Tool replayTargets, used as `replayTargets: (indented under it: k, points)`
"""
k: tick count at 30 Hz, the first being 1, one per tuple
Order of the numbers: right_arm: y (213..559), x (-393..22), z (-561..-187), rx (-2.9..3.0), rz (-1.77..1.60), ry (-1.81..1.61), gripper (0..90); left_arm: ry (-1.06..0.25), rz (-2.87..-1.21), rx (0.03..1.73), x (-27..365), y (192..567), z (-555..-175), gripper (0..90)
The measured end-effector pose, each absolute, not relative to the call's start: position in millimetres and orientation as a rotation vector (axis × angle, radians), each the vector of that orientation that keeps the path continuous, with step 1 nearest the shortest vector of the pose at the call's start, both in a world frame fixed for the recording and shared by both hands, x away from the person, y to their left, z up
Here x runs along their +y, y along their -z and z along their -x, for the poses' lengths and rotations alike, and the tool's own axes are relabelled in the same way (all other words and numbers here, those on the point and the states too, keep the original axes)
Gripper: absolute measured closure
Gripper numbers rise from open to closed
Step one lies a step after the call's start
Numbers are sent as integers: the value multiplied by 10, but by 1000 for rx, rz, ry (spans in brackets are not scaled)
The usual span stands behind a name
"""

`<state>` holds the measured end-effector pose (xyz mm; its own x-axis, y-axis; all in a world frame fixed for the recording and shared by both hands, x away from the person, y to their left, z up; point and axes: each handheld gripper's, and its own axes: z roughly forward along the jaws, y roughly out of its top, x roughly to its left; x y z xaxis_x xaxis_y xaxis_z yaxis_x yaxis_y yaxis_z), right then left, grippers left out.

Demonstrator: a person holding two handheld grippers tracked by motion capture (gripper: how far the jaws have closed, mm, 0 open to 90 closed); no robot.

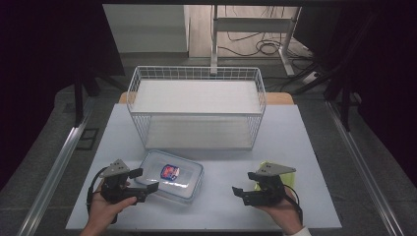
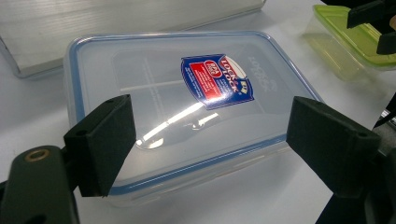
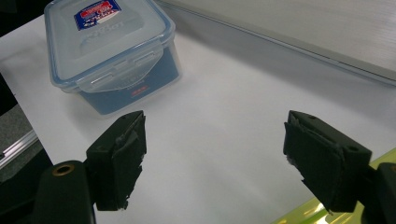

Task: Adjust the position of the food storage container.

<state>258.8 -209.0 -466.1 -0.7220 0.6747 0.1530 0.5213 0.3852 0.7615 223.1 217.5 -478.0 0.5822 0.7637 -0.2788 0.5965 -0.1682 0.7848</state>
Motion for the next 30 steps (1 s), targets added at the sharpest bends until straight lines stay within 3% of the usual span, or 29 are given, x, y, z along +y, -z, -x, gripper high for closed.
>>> replayTargets:
  k: [11,14,17,21,23,28,30]
  points:
    - [4675,-2078,-2586,2467,-1066,-1243,213,-209,-1861,1099,2197,4724,-2201,216]
    - [4676,-2081,-2586,2466,-1074,-1238,213,-206,-1869,1094,2200,4694,-2188,279]
    - [4668,-2093,-2590,2461,-1082,-1243,213,-185,-1875,1076,2195,4670,-2174,401]
    - [4658,-2098,-2588,2457,-1086,-1247,213,-134,-1897,1033,2166,4648,-2160,667]
    - [4653,-2099,-2586,2458,-1087,-1246,213,-101,-1929,997,2119,4638,-2147,753]
    - [4646,-2093,-2579,2458,-1085,-1247,213,-55,-2016,898,1964,4636,-2084,893]
    - [4642,-2102,-2582,2453,-1085,-1249,213,-49,-2046,873,1912,4644,-2066,900]
